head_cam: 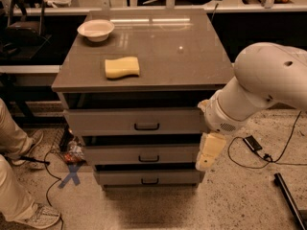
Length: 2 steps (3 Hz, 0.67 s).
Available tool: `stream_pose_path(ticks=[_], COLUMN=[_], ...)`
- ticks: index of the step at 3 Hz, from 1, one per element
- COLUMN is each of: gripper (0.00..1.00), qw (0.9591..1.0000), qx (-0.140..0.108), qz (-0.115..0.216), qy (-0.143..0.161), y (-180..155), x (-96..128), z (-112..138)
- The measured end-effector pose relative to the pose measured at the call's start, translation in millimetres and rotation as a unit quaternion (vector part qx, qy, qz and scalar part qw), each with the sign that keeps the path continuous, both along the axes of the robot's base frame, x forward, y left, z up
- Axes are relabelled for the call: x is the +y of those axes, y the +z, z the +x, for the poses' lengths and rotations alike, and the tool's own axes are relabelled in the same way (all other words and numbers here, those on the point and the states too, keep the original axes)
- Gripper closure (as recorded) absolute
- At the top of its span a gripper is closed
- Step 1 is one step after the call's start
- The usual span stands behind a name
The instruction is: Open top drawer
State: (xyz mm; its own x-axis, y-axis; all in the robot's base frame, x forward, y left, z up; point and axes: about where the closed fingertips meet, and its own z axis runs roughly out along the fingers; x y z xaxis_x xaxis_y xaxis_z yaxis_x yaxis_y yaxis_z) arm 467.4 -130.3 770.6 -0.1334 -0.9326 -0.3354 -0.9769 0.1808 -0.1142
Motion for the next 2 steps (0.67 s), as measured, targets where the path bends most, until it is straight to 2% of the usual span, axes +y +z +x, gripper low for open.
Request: stream_pose_path(ticks=[1, 2], gripper=[0.0, 0.0], qw=[1.0, 0.9997], qx=[0.0, -0.007], qz=[0.0, -0.02], qy=[0.0, -0.011], y=[0, -15], x=[0, -1], z=[0, 12])
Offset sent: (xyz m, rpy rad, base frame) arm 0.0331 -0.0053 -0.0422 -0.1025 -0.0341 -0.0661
